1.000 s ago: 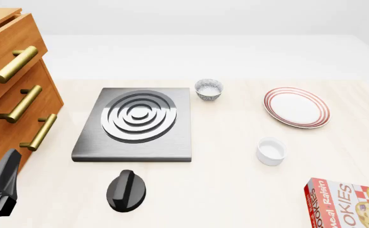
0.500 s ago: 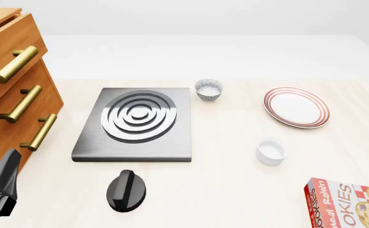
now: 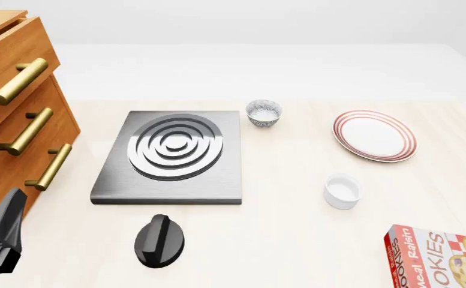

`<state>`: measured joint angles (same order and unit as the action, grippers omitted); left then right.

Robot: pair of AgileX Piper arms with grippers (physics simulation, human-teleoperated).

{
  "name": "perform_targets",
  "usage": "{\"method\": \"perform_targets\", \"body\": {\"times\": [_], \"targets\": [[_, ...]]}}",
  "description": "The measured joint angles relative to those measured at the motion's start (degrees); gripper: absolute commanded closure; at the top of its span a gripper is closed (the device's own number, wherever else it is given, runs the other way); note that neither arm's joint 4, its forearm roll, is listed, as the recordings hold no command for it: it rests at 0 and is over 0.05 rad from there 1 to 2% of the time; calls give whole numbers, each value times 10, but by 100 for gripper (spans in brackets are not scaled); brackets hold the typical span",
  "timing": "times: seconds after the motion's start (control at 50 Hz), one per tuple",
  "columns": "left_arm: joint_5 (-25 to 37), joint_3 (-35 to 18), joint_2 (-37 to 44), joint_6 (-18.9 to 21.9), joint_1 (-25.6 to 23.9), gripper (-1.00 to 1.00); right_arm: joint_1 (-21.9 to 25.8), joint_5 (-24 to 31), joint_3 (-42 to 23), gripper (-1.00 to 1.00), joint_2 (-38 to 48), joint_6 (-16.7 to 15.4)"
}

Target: Pick the akita bowl next to the cookies box and place it on the plate.

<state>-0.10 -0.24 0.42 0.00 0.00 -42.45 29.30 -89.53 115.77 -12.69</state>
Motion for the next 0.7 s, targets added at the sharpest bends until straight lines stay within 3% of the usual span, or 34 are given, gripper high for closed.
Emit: {"method": "perform_targets", "body": {"times": [0.7], "targets": [[0, 0, 0, 0, 0, -100, 111, 96, -112, 100, 12, 154]]}}
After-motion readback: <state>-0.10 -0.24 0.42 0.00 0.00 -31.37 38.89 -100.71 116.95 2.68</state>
